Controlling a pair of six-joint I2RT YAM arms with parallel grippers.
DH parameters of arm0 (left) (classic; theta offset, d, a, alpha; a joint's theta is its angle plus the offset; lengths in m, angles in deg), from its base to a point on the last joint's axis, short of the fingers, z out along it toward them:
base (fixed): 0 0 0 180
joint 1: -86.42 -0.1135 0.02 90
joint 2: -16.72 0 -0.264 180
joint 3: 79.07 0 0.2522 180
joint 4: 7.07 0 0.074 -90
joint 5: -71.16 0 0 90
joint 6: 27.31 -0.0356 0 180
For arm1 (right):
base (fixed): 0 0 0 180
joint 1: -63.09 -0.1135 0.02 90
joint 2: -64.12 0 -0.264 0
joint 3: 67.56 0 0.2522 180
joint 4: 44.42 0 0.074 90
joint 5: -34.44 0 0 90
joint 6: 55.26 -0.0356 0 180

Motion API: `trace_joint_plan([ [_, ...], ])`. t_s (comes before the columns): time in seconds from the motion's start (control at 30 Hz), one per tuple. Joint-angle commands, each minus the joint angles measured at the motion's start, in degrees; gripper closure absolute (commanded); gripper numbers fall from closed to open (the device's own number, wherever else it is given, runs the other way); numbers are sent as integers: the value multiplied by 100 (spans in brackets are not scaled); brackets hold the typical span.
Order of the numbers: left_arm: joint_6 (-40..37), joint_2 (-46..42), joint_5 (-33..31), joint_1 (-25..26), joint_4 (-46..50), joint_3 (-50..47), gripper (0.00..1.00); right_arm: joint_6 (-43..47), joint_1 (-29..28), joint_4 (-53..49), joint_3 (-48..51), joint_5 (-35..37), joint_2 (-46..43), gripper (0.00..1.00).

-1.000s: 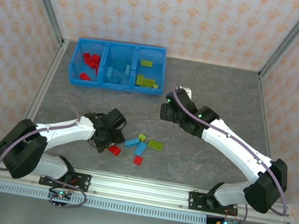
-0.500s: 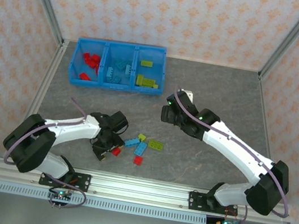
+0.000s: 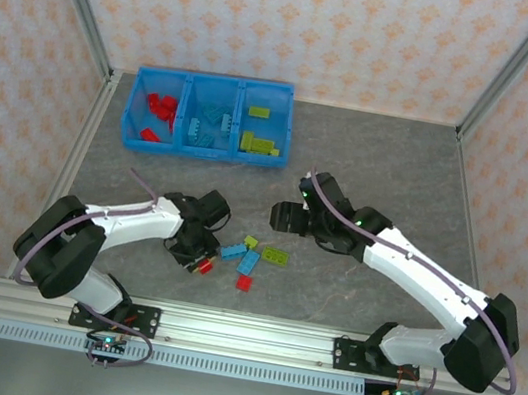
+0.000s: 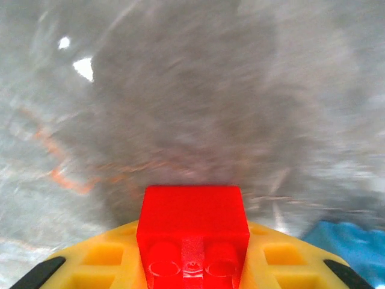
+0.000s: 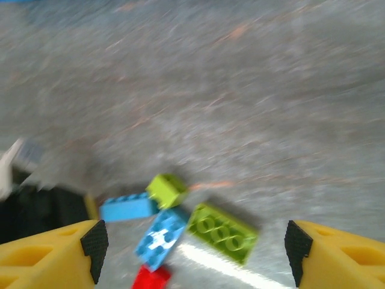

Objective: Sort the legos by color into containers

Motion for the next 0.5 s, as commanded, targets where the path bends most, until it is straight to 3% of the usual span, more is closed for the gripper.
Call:
trace_joint_plan([
  [0.0, -951, -524, -720, -523, -314, 623, 78, -146, -176, 761, 53, -881, -104, 21],
  [0.13, -2166, -610, -1345, -1562, -128, 1507, 80, -290, -190, 1085, 128, -404, -256, 19],
  [0.3, -3547, 431, -2884, -2357, 325, 3365, 80, -276, -190, 875, -21, 64, -230, 17],
  [0.47, -3926, 1851, -3068, -3139, 257, 4868, 78, -380, -190, 481, -99, 268, -231, 18],
])
